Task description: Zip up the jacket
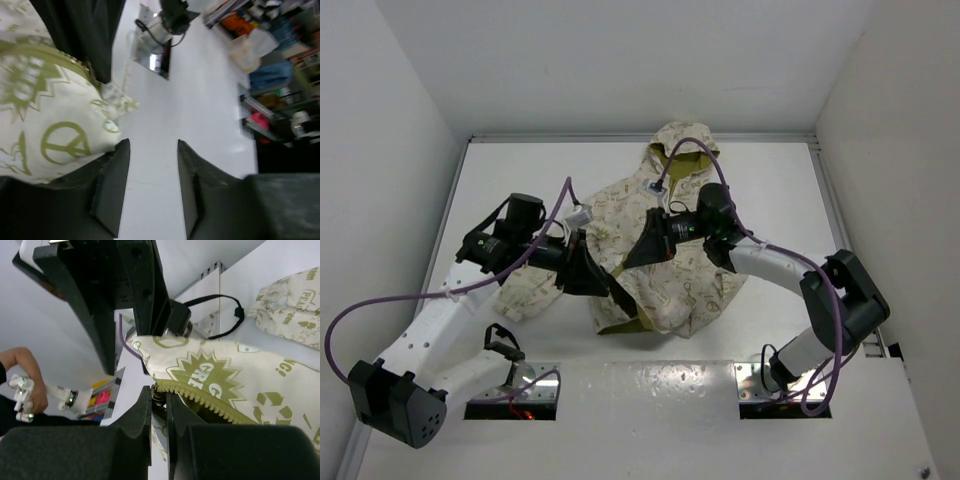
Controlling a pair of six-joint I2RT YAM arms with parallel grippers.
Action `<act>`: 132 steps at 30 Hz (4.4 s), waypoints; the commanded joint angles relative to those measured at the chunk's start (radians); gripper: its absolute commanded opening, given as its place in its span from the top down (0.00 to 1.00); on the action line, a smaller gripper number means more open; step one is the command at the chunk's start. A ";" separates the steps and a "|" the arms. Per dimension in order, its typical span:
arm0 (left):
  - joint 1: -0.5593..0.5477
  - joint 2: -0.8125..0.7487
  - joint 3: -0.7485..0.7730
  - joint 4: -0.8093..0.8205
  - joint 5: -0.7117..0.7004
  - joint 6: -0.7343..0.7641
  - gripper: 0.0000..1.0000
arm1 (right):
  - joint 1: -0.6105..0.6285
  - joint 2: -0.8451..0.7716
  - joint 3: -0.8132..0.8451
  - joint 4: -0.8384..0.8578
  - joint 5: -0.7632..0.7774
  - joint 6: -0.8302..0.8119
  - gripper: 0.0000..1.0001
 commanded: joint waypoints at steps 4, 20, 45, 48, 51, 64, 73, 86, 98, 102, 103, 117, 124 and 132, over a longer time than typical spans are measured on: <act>0.069 0.010 -0.039 0.052 0.138 -0.195 0.43 | 0.017 -0.022 0.002 0.124 0.094 0.111 1.00; 0.148 -0.133 -0.145 0.471 -0.152 -0.684 0.30 | 0.043 -0.001 0.009 0.110 0.263 0.390 1.00; 0.148 -0.129 -0.229 0.680 -0.122 -0.853 0.81 | 0.052 0.025 0.021 0.081 0.307 0.395 1.00; 0.148 -0.129 -0.239 0.680 -0.122 -0.853 0.95 | 0.051 0.033 0.034 0.092 0.307 0.397 1.00; 0.148 -0.129 -0.239 0.680 -0.122 -0.841 1.00 | 0.054 0.041 0.051 0.106 0.301 0.400 1.00; 0.148 -0.129 -0.229 0.635 -0.093 -0.774 1.00 | 0.102 0.059 0.058 0.189 0.274 0.406 0.99; 0.181 -0.185 -0.199 0.473 -0.065 -0.581 1.00 | 0.060 0.056 0.052 0.169 0.274 0.389 1.00; 0.301 -0.252 -0.073 0.054 -0.020 -0.186 1.00 | -0.090 0.065 -0.046 0.163 0.234 0.367 1.00; 0.310 -0.361 0.005 -0.041 -0.079 -0.148 1.00 | -0.247 0.295 0.080 0.379 0.114 0.593 1.00; 0.310 -0.370 0.040 -0.061 -0.079 -0.177 1.00 | -0.300 0.326 0.107 0.339 0.088 0.561 1.00; 0.310 -0.370 0.051 -0.061 -0.089 -0.187 1.00 | -0.319 0.334 0.112 0.334 0.074 0.562 1.00; 0.350 -0.370 0.151 -0.202 -0.099 -0.094 1.00 | -0.566 0.507 0.263 0.481 -0.185 0.661 1.00; 0.359 -0.352 0.180 -0.239 -0.080 -0.047 1.00 | -0.696 0.645 0.369 0.594 -0.317 0.754 1.00; 0.368 -0.330 0.257 -0.353 -0.089 0.033 1.00 | -0.865 0.738 0.497 0.592 -0.372 0.754 1.00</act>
